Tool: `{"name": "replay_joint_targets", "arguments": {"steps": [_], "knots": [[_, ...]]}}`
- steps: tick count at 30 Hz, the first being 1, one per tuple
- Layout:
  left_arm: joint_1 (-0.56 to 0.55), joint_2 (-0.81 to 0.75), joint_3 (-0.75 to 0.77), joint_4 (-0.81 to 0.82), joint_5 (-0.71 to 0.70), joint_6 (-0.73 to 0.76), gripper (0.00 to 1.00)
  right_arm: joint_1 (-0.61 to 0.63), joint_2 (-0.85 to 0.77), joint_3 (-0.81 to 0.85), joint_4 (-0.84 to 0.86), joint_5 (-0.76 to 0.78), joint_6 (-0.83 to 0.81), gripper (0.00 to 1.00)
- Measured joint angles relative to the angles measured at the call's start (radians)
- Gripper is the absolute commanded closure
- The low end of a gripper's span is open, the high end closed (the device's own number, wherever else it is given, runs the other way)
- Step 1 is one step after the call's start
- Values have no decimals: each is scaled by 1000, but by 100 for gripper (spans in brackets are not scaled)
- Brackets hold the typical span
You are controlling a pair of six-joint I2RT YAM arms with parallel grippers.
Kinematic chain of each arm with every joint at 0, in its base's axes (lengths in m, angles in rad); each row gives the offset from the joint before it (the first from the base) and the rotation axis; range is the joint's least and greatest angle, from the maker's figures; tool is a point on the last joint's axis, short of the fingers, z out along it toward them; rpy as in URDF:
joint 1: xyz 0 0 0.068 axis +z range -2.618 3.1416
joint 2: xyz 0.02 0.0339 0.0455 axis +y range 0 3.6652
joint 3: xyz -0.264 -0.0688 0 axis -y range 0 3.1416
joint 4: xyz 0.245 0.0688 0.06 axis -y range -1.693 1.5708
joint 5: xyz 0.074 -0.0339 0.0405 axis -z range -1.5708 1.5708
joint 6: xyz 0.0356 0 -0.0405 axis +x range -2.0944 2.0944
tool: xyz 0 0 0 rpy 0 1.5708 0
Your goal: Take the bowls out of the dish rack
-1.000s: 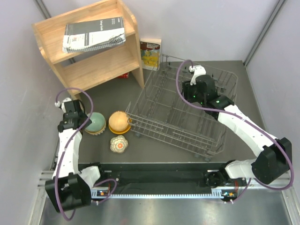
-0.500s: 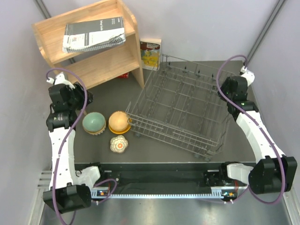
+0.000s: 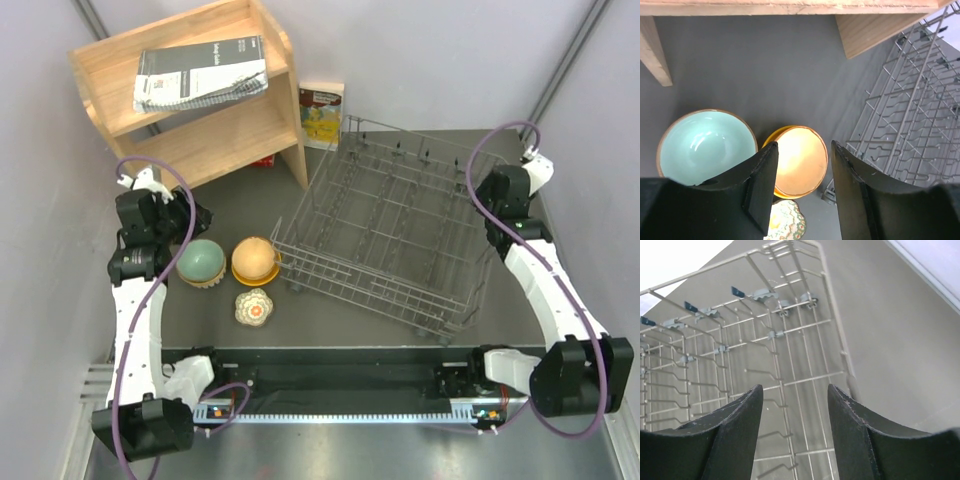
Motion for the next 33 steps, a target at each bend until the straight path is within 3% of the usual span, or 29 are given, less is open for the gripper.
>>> {"name": "replay_joint_targets", "arguments": {"steps": [6,10,18,25,33], "knots": [[-6,0,-6,18,43,0,49,-12,80,29,49,-135,-27,44],[-15,-2,-9,40,70,0,49,-10,77,29,123,-364,-27,43],[-18,-27,2,76,129,-1,46,114,-26,88,220,-664,-68,43],[-19,-77,27,108,160,-28,43,147,-174,93,244,-782,-108,44],[-21,-99,36,92,191,-13,43,182,-202,81,179,-853,-188,43]]}}
